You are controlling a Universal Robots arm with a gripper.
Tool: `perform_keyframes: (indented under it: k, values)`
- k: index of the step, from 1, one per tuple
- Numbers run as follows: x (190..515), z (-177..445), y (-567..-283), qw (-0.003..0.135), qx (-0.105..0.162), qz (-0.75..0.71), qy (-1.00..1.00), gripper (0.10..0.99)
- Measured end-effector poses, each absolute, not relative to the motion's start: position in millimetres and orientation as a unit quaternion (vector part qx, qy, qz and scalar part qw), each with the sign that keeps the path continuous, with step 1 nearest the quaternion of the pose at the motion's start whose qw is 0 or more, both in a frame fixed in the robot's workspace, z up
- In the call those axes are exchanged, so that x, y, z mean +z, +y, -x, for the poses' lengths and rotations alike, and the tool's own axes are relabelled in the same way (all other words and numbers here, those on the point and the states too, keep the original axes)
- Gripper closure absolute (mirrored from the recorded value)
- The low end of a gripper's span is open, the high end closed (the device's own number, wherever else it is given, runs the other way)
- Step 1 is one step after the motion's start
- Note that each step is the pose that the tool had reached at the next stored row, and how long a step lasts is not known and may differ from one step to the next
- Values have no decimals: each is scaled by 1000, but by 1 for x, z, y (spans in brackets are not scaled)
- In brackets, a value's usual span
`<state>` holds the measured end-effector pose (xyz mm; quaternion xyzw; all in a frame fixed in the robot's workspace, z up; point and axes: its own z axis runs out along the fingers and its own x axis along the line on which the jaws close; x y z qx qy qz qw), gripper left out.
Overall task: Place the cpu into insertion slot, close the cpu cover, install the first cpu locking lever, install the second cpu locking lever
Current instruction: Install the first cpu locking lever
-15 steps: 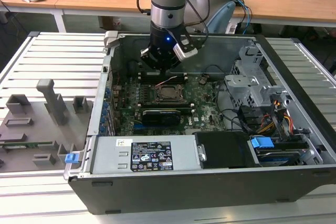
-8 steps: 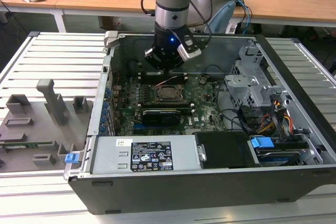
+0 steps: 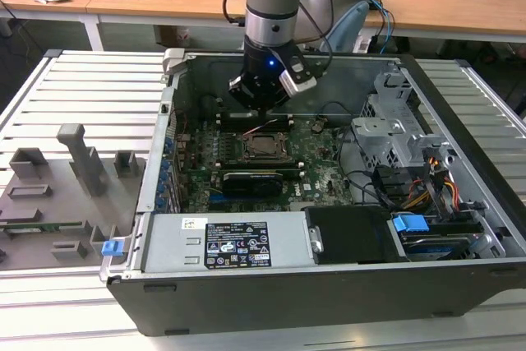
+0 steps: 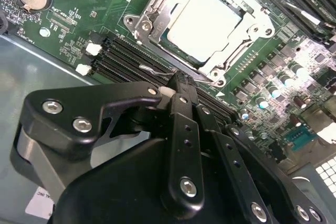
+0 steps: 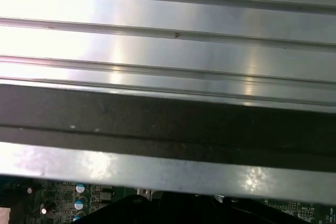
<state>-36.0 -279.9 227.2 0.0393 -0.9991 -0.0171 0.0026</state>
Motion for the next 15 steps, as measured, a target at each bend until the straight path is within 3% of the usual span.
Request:
perform_keyframes:
  k: [15]
  values:
    - [223,25,-278,3,-17,-37,-999,980]
